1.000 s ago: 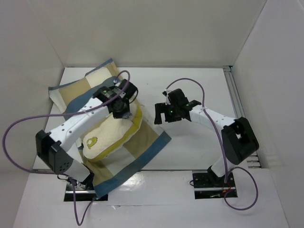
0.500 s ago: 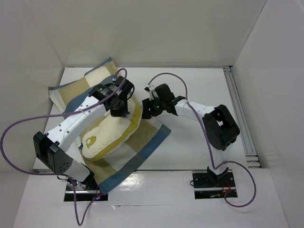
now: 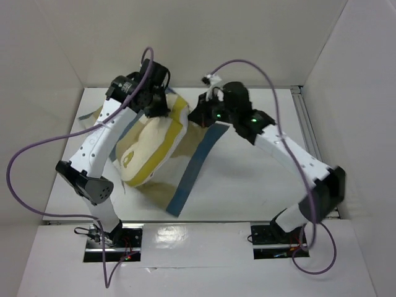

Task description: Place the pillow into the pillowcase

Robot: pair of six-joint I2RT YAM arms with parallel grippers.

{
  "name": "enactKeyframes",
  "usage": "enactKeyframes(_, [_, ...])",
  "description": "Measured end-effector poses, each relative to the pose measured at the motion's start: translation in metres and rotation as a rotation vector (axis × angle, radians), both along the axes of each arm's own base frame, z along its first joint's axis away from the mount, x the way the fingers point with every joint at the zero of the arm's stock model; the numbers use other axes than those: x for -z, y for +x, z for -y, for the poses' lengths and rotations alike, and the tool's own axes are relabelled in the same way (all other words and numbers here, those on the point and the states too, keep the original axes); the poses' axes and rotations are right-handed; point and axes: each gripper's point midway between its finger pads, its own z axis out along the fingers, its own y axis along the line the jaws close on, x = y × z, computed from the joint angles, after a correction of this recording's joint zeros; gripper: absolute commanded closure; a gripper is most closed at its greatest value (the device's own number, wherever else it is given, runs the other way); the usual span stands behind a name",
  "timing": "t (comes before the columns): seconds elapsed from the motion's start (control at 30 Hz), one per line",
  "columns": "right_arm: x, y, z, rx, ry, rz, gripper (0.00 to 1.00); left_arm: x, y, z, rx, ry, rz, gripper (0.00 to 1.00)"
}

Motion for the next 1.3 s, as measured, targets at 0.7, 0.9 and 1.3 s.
enactKeyframes(0.7, [0.095,-0.141,0.113,0.221,-0.185,-0.356,1.00,0.138,0.026,0.119,0.013,0.169,-0.154,1.00])
enactKeyframes(0.9, [0.085,-0.156,0.140,0.325,-0.196,-0.371,0.43,0.132,0.016,0.156,0.136,0.101,-0.128,0.77])
enactKeyframes(1.3, [0.002,-0.118,0.174,0.658,-0.143,-0.241,0.09,0.083,0.017,0.060,0.136,0.057,0.012,0.07])
